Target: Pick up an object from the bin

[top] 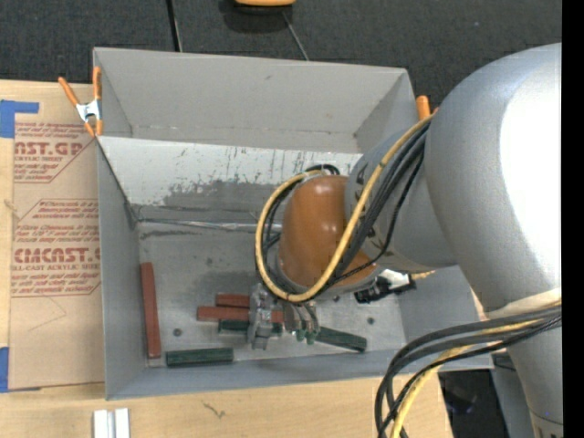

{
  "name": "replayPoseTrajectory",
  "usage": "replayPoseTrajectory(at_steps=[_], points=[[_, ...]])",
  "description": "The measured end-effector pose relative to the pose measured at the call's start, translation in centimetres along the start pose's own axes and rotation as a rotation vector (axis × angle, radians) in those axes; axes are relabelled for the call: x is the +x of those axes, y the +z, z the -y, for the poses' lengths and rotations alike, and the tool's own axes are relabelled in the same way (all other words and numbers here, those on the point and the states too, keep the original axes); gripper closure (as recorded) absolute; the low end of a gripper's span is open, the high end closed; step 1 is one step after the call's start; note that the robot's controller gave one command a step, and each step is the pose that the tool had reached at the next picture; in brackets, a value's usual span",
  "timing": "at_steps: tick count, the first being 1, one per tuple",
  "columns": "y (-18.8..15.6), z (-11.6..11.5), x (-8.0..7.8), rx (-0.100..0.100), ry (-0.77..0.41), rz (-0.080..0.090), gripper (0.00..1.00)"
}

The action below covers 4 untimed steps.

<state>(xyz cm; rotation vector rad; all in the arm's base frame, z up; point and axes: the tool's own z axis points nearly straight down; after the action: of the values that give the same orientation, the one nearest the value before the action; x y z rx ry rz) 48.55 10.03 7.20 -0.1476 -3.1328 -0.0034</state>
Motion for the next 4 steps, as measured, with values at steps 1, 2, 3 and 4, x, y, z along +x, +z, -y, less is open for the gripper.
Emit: replayPoseTrajectory(at_steps=[1, 2, 3, 4], points=[[0.0, 0.0, 0.0, 0.0, 0.0, 0.0, 1.0], [-12.7, 1.1, -1.4, 0.002, 0.064, 0.004, 1.0], [-12.7, 1.1, -1.4, 0.002, 0.064, 0.004, 0.0], [-12.7, 1.1, -1.4, 0.002, 0.064, 0.004, 0.0]])
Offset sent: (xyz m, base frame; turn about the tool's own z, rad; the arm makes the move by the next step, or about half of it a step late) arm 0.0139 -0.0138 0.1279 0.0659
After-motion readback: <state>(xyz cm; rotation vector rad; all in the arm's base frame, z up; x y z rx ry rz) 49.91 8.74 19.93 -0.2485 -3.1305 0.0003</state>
